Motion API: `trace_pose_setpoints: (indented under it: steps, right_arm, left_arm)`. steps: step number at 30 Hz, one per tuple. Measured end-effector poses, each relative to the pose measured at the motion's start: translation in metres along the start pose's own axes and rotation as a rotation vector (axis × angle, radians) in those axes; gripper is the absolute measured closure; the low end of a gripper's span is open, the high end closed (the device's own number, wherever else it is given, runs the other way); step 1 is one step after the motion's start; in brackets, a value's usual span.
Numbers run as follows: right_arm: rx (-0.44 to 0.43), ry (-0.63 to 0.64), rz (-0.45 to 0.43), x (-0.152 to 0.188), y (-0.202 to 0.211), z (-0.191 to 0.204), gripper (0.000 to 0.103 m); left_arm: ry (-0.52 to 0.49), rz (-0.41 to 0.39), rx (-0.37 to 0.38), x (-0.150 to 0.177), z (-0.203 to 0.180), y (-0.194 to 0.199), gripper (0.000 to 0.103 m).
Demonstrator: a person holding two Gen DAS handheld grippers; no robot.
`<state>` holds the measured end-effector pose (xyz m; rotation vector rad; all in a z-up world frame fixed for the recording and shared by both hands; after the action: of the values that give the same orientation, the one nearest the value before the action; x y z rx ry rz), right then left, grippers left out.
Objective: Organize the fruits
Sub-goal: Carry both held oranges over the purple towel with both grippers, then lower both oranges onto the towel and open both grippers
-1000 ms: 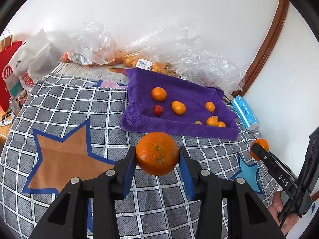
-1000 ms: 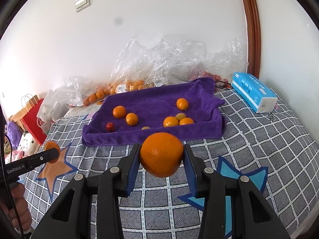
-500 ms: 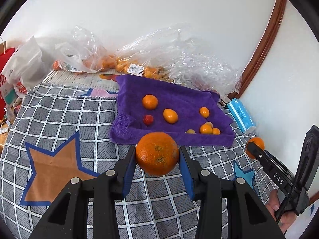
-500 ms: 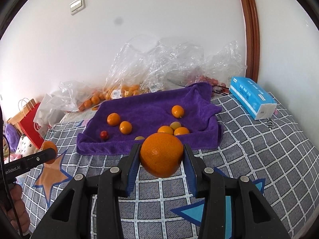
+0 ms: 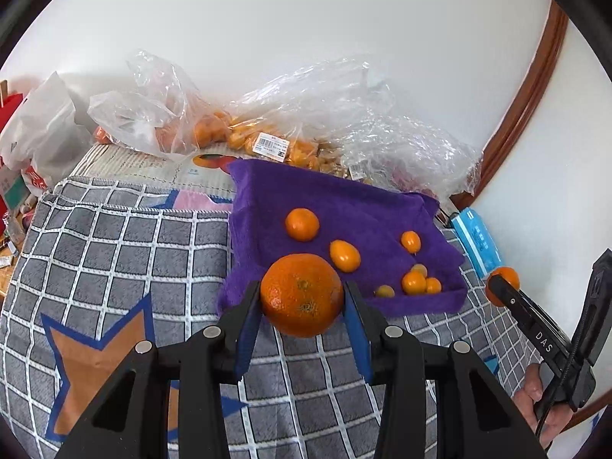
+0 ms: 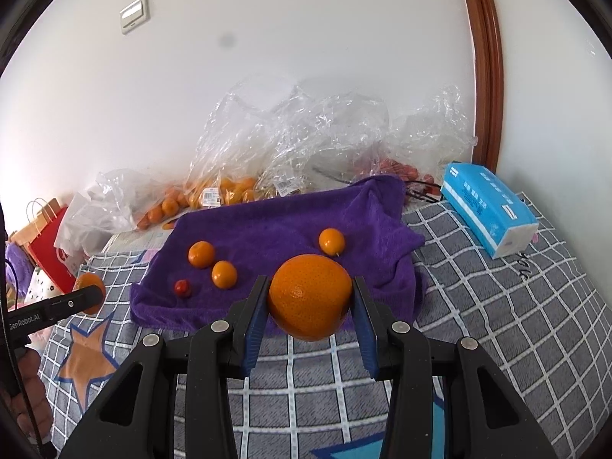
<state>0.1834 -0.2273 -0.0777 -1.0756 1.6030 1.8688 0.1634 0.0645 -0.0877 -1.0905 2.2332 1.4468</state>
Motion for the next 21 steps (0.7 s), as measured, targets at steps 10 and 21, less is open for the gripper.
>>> trace_pose_setpoints:
  steps: [10, 21]
  right_arm:
    - [-0.012, 0.01, -0.007, -0.031, -0.042, -0.012, 0.061]
    - [-0.016, 0.004, 0.011, -0.038, -0.078, -0.023, 0.061]
  left_arm:
    - [0.015, -0.01, -0.009, -0.03, -0.007, -0.033, 0.063]
    - [-0.008, -0.007, -0.035, -0.046, -0.022, -0.073, 0.063]
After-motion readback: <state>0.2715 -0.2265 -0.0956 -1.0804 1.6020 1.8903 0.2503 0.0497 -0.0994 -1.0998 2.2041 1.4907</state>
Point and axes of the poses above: each gripper's, at about its wrist camera, not at the fingertips, and y roughly against the way its jaws point, z to its left, x to its underside, the point moved 2 cm from there along -y, roughly the way its jaws point, and after that the axes turned 13 degrees about y, right-handed, at the moved point
